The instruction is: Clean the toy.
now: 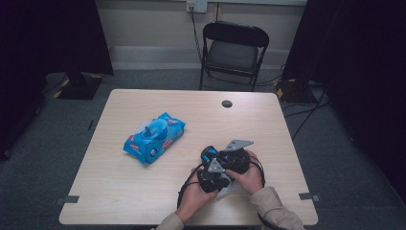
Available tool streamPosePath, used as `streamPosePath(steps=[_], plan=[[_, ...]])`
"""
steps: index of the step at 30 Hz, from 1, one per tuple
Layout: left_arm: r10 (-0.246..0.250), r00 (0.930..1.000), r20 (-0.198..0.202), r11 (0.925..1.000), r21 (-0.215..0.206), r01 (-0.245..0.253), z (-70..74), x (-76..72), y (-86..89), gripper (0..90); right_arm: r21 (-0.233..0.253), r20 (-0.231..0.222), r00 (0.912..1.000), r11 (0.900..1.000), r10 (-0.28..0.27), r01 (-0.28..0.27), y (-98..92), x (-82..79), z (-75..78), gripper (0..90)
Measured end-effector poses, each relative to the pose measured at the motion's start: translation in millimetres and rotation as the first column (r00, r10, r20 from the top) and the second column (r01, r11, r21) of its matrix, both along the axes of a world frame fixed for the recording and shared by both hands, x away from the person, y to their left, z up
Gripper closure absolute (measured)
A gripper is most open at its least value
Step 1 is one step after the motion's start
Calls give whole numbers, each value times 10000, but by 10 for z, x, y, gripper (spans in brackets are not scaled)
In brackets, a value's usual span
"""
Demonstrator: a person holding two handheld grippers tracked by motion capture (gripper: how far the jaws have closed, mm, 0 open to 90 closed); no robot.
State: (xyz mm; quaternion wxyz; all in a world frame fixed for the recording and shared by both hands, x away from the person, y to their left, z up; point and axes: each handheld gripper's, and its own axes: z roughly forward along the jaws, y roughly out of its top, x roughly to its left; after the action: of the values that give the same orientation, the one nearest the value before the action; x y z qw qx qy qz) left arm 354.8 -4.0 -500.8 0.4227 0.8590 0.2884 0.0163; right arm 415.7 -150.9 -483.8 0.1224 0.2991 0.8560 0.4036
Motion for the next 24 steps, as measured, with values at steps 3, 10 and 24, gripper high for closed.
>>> streamPosePath(steps=[3,10,24], plan=[[-223,9997,21,9997,-116,224,-9,-30,-64,876,-5,36,10000,10000,2,-2,2,-1,-1,440],[-413,9991,-89,9984,-383,410,-25,-55,-161,875,46,26,10000,10000,3,-3,-2,1,-4,440],[196,9998,25,9974,-691,-194,204,-39,343,877,92,15,10000,10000,3,-4,-7,3,-8,440]])
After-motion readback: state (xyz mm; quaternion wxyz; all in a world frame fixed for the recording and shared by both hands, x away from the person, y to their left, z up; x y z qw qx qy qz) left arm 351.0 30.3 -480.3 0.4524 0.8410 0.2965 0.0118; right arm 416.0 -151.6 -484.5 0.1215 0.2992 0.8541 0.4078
